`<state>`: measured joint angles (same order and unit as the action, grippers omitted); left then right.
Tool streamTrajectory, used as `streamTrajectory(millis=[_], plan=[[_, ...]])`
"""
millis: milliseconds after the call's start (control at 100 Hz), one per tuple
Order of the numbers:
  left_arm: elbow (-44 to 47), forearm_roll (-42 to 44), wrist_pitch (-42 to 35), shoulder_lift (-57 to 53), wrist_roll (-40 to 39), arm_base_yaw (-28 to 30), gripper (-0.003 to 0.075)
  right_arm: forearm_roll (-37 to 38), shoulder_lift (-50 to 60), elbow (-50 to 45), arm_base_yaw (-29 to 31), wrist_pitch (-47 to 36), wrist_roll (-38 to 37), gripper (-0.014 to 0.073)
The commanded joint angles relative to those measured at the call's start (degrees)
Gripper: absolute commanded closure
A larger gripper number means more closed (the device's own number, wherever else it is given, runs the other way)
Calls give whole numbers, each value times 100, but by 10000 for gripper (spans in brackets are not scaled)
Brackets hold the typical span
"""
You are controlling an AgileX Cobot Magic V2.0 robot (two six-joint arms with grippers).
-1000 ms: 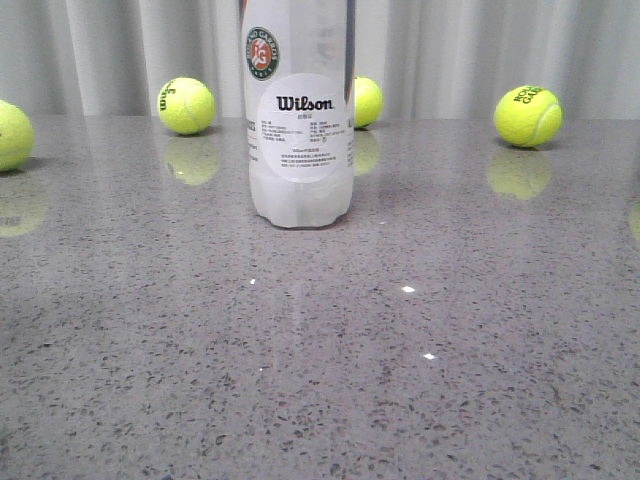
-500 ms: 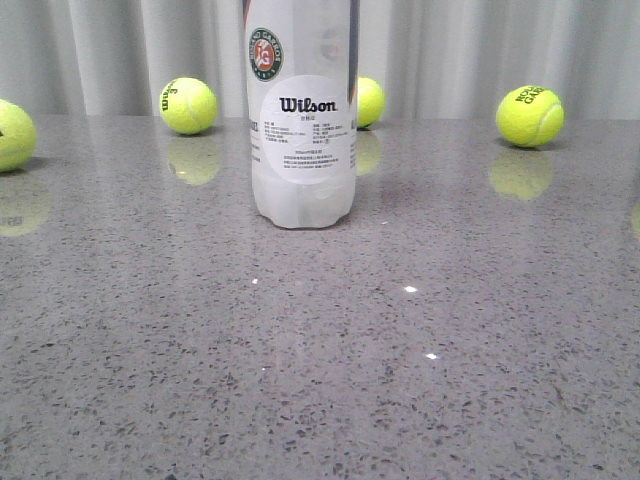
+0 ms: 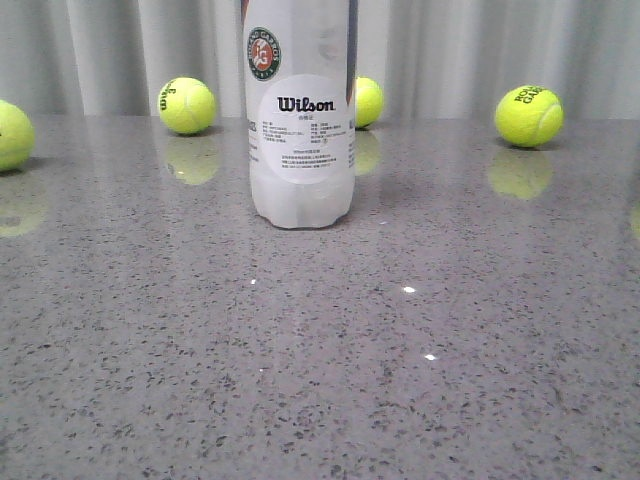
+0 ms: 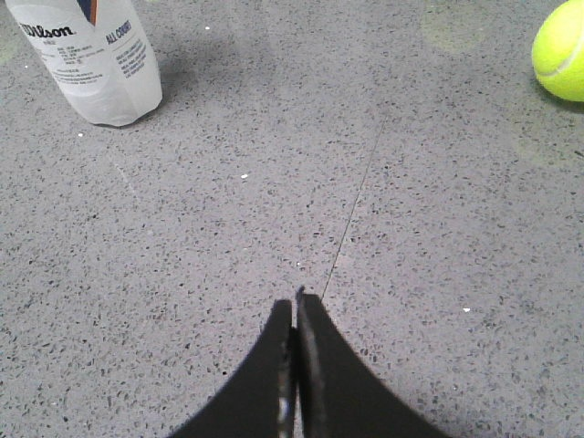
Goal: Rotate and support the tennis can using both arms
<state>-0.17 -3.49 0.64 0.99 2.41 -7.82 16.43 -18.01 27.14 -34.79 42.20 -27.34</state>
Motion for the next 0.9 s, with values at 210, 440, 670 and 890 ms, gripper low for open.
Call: streamTrajectory(millis=[210, 440, 670, 890], plan=[[271, 102, 342, -357, -47, 409, 741, 149, -55, 154, 37, -398, 19, 650], [271, 102, 517, -347, -47, 409, 741, 149, -55, 154, 37, -391, 19, 650], [271, 102, 492, -347, -47, 409, 741, 149, -55, 154, 37, -391, 19, 650], [271, 102, 492, -347, -47, 409, 741, 149, -55, 154, 37, -391, 19, 650]])
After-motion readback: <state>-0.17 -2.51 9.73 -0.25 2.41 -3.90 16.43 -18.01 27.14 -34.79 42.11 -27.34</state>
